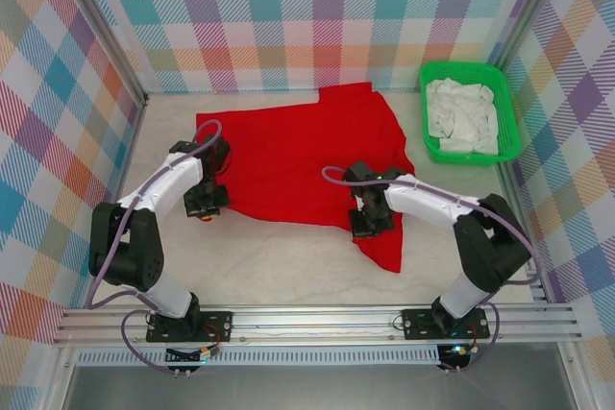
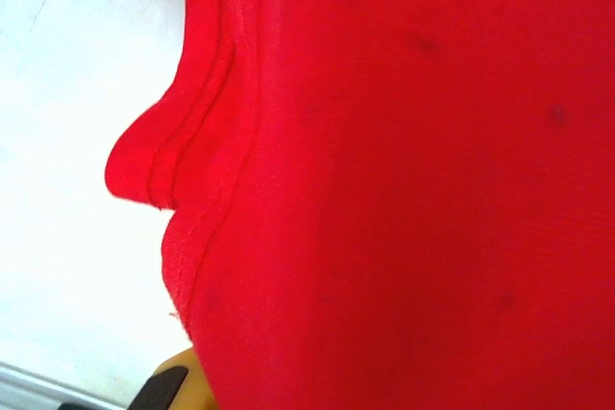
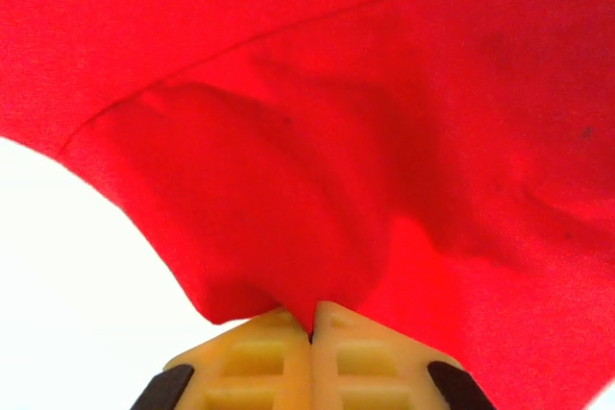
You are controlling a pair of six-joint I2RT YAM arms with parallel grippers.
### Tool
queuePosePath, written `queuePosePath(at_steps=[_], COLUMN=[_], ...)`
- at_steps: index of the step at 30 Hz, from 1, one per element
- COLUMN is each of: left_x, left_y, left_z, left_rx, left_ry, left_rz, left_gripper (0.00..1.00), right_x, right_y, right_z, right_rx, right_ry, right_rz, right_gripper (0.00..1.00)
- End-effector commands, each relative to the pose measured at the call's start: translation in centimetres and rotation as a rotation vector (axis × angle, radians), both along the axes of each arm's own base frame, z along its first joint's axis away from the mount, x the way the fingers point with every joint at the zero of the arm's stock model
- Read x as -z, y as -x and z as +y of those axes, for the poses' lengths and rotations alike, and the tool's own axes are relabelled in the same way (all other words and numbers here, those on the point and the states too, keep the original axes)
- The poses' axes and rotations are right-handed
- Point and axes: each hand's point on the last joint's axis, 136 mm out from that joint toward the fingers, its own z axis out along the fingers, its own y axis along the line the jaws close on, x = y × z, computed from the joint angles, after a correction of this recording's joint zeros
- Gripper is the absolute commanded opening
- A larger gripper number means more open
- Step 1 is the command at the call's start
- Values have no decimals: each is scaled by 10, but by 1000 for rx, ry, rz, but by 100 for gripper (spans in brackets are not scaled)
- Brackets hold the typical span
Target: Fold and stack the t-shirts
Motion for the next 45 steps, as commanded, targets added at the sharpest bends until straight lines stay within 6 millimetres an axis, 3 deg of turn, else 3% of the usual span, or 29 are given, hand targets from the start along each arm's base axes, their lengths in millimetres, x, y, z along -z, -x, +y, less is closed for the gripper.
queuePosePath(at_steps=[1, 4, 10, 12, 14, 17, 20, 24, 26, 29, 32, 40, 45], left_x=[-7, -12, -45, -52, -52, -45, -32, -11, 2, 22, 46, 102, 104], left_y=[25, 37, 51, 51, 46, 30, 7, -22, -33, -41, -41, -24, -40], left_z=[11, 9, 15, 17, 15, 7, 0, -16, -25, -35, -39, -32, -15], left_rx=[9, 3, -8, -11, -14, -7, -8, -13, -17, -21, -22, -24, -25], left_ry=[-31, -18, -31, -38, -30, -2, 17, 76, 112, 148, 159, 101, -5], left_rz=[77, 84, 8, -15, -29, -35, -44, -55, -49, -26, 22, 164, 168], left_gripper=[11, 25, 55, 63, 64, 59, 40, 19, 13, 9, 7, 6, 4], right_x=[-1, 4, 11, 12, 10, 0, -16, -31, -30, -18, 0, 42, 47], right_y=[23, 31, 42, 46, 49, 44, 27, -5, -23, -43, -53, -62, -90], right_z=[-5, -2, 3, 4, 7, 12, 9, 5, 4, -2, -8, -27, -43], right_rx=[-40, -40, -50, -64, -76, -75, -49, 4, 34, 69, 93, 141, 195], right_ry=[-12, -45, -83, -91, -111, -139, -117, -114, -124, -113, -80, 12, 25], right_rz=[65, 92, 133, 147, 152, 116, 38, -40, -54, -35, -1, 78, 64], right_gripper=[0, 0, 0, 6, 18, 33, 40, 39, 30, 15, 6, 1, 0])
